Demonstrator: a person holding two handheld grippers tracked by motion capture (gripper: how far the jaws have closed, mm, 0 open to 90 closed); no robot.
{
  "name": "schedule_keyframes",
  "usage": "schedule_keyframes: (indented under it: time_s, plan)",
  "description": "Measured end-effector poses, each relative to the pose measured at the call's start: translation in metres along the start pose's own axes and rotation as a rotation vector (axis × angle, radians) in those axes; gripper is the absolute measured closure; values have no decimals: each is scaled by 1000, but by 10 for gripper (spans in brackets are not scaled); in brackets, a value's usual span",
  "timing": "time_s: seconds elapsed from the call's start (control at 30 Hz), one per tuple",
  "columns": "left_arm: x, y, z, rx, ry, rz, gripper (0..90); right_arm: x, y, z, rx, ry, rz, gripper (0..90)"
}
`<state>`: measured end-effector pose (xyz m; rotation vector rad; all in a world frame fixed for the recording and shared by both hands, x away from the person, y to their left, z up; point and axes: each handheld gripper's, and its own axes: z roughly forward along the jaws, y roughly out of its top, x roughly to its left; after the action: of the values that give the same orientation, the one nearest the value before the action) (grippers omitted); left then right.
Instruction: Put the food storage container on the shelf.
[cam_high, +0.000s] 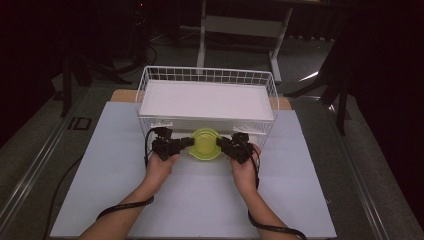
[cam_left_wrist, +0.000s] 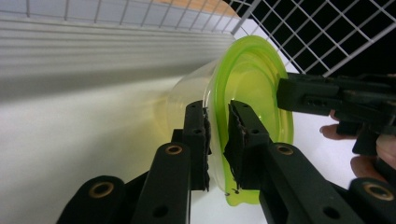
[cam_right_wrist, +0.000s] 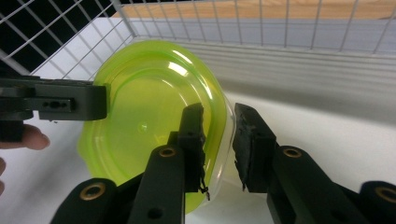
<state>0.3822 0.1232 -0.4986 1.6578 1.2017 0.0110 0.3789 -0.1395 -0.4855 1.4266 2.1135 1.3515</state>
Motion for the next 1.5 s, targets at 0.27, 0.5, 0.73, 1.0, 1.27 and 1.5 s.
schedule_keyframes:
  time_s: [0.27,0.5,0.73,1.0,1.27,1.5]
  plan:
    - [5,4,5,-25,73,18,710,-1,2,9,-15,-34,7,628]
    - [6,5,9,-50,99,38,569,1,2,14,-35,-60,12,564]
    - [0,4,-1,-50,79,57,473,14,2,2,-56,-47,-60,548]
    - [1,-10,-14,-40,63,37,451,23,-7,-15,-67,-1,-56,567]
    - [0,-28,-25,-25,60,49,450,34,-24,-20,-37,31,-79,616]
    - [-6,-46,-32,17,37,69,449,36,-34,-15,8,33,-88,726]
